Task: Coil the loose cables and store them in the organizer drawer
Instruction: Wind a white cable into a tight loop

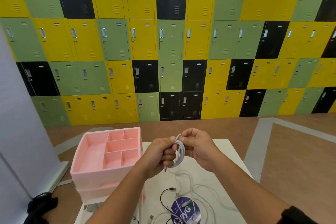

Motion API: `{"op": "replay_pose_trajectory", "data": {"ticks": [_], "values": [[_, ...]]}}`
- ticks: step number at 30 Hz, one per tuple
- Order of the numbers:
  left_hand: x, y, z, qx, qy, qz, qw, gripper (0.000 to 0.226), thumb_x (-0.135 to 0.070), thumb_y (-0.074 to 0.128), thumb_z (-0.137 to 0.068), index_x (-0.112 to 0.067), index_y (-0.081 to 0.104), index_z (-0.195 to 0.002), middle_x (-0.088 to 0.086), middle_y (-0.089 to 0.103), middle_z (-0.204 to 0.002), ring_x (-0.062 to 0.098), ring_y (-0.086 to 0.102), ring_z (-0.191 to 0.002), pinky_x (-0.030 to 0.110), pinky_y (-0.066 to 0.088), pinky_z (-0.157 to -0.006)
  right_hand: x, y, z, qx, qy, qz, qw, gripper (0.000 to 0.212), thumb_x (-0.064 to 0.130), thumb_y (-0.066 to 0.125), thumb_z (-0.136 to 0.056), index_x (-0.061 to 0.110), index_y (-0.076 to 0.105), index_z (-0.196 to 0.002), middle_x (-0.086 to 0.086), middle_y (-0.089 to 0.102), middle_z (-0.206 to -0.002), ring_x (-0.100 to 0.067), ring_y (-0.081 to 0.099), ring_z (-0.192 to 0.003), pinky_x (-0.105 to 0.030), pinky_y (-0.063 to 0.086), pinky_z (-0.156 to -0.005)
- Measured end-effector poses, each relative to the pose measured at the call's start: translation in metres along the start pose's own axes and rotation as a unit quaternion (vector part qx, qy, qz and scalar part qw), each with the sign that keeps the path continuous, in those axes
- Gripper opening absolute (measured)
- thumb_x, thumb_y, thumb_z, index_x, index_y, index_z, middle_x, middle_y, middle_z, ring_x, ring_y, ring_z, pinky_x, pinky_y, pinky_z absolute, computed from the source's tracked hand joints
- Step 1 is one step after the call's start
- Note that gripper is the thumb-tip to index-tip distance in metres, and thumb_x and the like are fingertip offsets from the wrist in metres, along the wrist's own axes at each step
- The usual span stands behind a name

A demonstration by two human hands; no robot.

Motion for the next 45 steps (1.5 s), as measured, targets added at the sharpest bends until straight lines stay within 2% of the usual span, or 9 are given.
{"op": "replay_pose_trajectory", "data": {"ticks": [7,14,20,23,29,34,36,40,45], "values": [[0.006,-0.002,-0.004,-0.039,0.041,-0.033,0.998,0.036,-0.034,0.052,-0.099,-0.011,0.06,-0.072,-0.001,0.026,-0.057,0.008,0.021,-0.047,0.021,0.024,-0.043,-0.009,-0.002,0.001,0.021,0.045,0.05,0.998,0.015,0.004,0.06,-0.096,-0.001,0.061,-0.111,-0.014,0.072,-0.089,-0.024,0.069,-0.077,-0.039,0.061,-0.073],[0.002,-0.003,-0.004,-0.054,0.028,-0.037,0.997,0.041,-0.03,0.046,-0.105,-0.013,0.059,-0.07,-0.002,0.027,-0.057,0.008,0.022,-0.048,0.019,0.025,-0.042,-0.007,0.005,0.006,-0.003,0.016,0.023,1.0,0.019,0.017,0.049,-0.104,0.009,0.063,-0.113,-0.015,0.073,-0.094,-0.024,0.07,-0.081,-0.039,0.062,-0.073],[0.002,-0.004,-0.004,-0.099,0.057,-0.015,0.993,0.034,-0.027,0.047,-0.105,-0.01,0.065,-0.081,-0.002,0.026,-0.058,0.008,0.022,-0.048,0.021,0.023,-0.043,0.0,0.012,0.006,0.018,-0.046,0.134,0.99,0.025,0.019,0.076,-0.088,0.006,0.066,-0.106,-0.009,0.077,-0.089,-0.019,0.074,-0.08,-0.034,0.062,-0.072],[0.002,-0.005,-0.003,-0.12,0.071,-0.047,0.989,0.044,-0.028,0.046,-0.105,-0.017,0.068,-0.069,-0.001,0.033,-0.054,0.009,0.028,-0.048,0.022,0.028,-0.044,-0.006,0.013,0.007,0.018,-0.021,0.203,0.979,0.031,0.028,0.082,-0.082,0.007,0.068,-0.099,-0.008,0.076,-0.087,-0.015,0.07,-0.075,-0.032,0.058,-0.073],[0.005,-0.013,-0.004,-0.139,0.066,-0.076,0.985,0.043,-0.029,0.046,-0.106,-0.013,0.061,-0.069,-0.004,0.03,-0.054,0.008,0.025,-0.047,0.021,0.028,-0.042,-0.007,0.007,0.008,0.02,-0.018,0.302,0.953,0.017,0.003,0.072,-0.083,0.013,0.073,-0.097,-0.015,0.07,-0.088,-0.016,0.065,-0.072,-0.03,0.06,-0.067],[0.008,-0.017,-0.007,-0.181,0.066,-0.066,0.979,0.043,-0.027,0.044,-0.107,-0.008,0.063,-0.074,-0.005,0.029,-0.051,0.008,0.025,-0.044,0.021,0.028,-0.041,-0.001,0.009,0.007,-0.02,-0.003,0.386,0.922,0.028,0.01,0.073,-0.088,0.015,0.066,-0.115,-0.008,0.071,-0.076,-0.014,0.068,-0.058,-0.022,0.056,-0.052],[0.007,-0.018,-0.009,-0.203,0.07,-0.07,0.974,0.043,-0.028,0.045,-0.106,-0.007,0.064,-0.073,-0.004,0.031,-0.05,0.008,0.027,-0.044,0.022,0.029,-0.042,-0.003,0.009,0.007,-0.062,0.009,0.4,0.914,0.023,0.017,0.074,-0.09,0.017,0.06,-0.108,-0.009,0.071,-0.077,-0.015,0.07,-0.058,-0.023,0.057,-0.051],[0.009,-0.019,-0.008,-0.233,0.088,-0.126,0.96,0.043,-0.029,0.054,-0.103,-0.015,0.068,-0.064,-0.003,0.037,-0.05,0.009,0.035,-0.044,0.024,0.035,-0.046,-0.002,0.015,0.011,-0.097,0.008,0.441,0.892,0.013,0.02,0.072,-0.091,0.014,0.06,-0.092,-0.007,0.072,-0.074,-0.017,0.073,-0.057,-0.036,0.064,-0.063],[0.013,-0.019,-0.009,-0.297,0.093,-0.194,0.93,0.04,-0.029,0.06,-0.1,-0.012,0.066,-0.064,-0.002,0.047,-0.046,0.013,0.046,-0.043,0.025,0.04,-0.043,-0.006,0.025,0.018,-0.091,0.029,0.434,0.896,0.012,0.014,0.069,-0.092,0.01,0.059,-0.092,-0.012,0.072,-0.08,-0.02,0.073,-0.058,-0.034,0.063,-0.058]]}}
Point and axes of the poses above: each hand's wrist, its own z-axis away from the middle knuckle, its own y-axis out of the palm, x = y × z, the point moved 5 cm from there along -z, towards the middle knuckle
